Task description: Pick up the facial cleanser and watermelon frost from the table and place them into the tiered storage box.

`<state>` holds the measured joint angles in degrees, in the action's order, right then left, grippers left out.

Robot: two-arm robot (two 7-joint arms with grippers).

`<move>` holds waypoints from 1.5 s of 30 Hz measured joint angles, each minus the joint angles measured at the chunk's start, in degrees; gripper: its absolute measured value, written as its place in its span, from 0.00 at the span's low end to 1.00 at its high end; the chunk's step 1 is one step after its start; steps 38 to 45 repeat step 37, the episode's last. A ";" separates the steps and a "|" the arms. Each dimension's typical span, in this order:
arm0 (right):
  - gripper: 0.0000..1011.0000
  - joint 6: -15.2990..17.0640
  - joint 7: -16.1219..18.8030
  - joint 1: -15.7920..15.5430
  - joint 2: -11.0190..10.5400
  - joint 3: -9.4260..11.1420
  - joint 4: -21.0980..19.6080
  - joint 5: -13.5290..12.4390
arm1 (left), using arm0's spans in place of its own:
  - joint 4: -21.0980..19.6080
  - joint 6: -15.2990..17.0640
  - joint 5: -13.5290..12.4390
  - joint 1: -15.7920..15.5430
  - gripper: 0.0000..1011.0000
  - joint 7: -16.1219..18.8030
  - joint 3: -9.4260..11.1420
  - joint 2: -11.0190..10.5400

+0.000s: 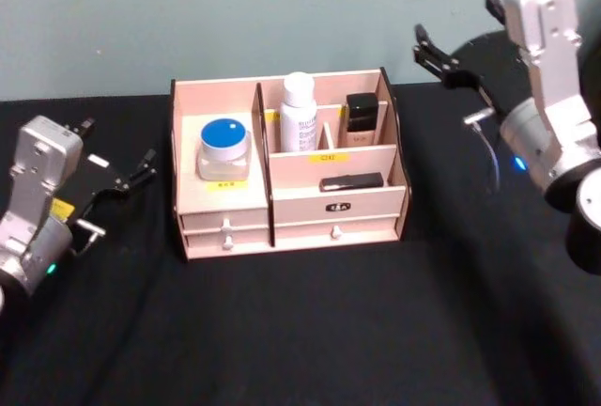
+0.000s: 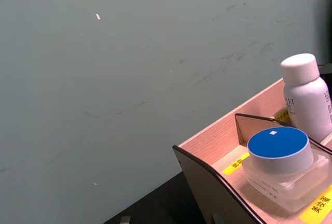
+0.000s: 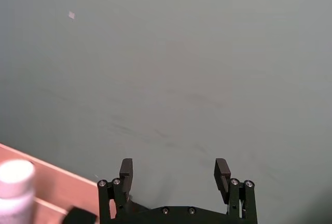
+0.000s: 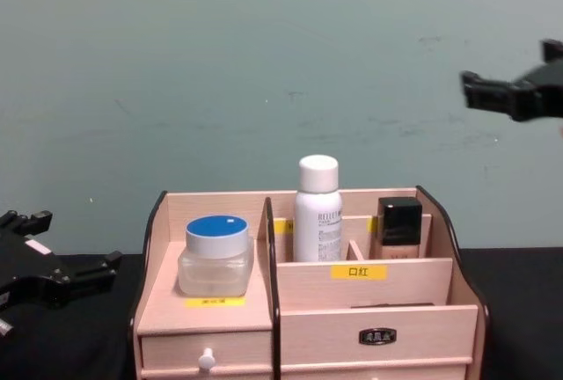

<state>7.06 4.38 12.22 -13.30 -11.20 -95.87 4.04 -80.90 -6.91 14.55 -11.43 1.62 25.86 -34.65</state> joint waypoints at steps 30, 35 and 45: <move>0.99 2.86 3.01 -4.71 0.58 4.58 3.05 -1.95 | 0.00 0.00 -0.01 0.00 1.00 0.00 0.00 0.00; 0.99 2.78 2.93 -4.66 0.55 4.55 2.99 -1.94 | 0.00 0.00 0.00 0.00 1.00 0.00 0.00 0.00; 0.99 2.75 2.90 -4.65 0.54 4.53 2.96 -1.94 | 0.00 0.00 0.00 0.00 1.00 0.00 0.00 0.00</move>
